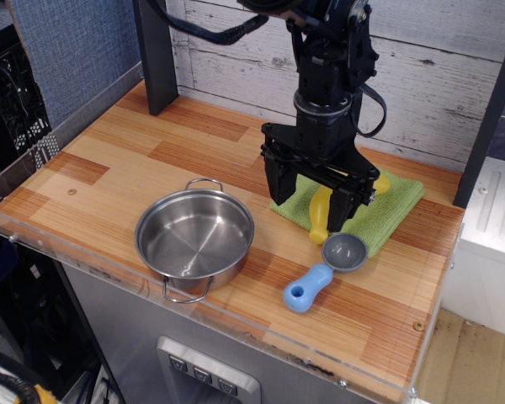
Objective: Pick the banana and put it in the stainless steel pot
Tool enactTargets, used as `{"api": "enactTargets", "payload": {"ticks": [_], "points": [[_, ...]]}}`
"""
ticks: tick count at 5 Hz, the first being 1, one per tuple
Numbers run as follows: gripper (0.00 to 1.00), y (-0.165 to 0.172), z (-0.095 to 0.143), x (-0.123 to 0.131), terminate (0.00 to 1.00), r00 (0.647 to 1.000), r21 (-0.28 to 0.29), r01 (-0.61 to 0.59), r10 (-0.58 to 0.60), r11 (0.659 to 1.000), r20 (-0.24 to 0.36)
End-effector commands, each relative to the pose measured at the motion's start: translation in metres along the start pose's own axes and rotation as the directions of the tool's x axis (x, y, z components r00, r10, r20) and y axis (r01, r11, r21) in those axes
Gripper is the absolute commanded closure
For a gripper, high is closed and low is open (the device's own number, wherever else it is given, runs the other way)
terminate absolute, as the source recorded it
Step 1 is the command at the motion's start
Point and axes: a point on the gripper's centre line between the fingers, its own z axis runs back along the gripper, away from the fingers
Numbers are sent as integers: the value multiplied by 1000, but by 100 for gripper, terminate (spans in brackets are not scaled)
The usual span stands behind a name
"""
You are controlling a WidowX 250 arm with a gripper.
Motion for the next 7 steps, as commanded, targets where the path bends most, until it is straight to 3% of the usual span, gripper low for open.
{"api": "enactTargets", "payload": {"ticks": [1,2,3,4,7], "points": [[0,4,5,20,0,998,7,-16,16,1000,58],[0,-2,-6,31,0,998,1,-7,7,1000,61],[100,-9,-14,35,0,998,-4,12,-12,1000,61],[100,-12,-13,34,0,998,-13,18,-17,1000,62],[100,-5,21,35,0,995,-47,-28,33,998,96]]}}
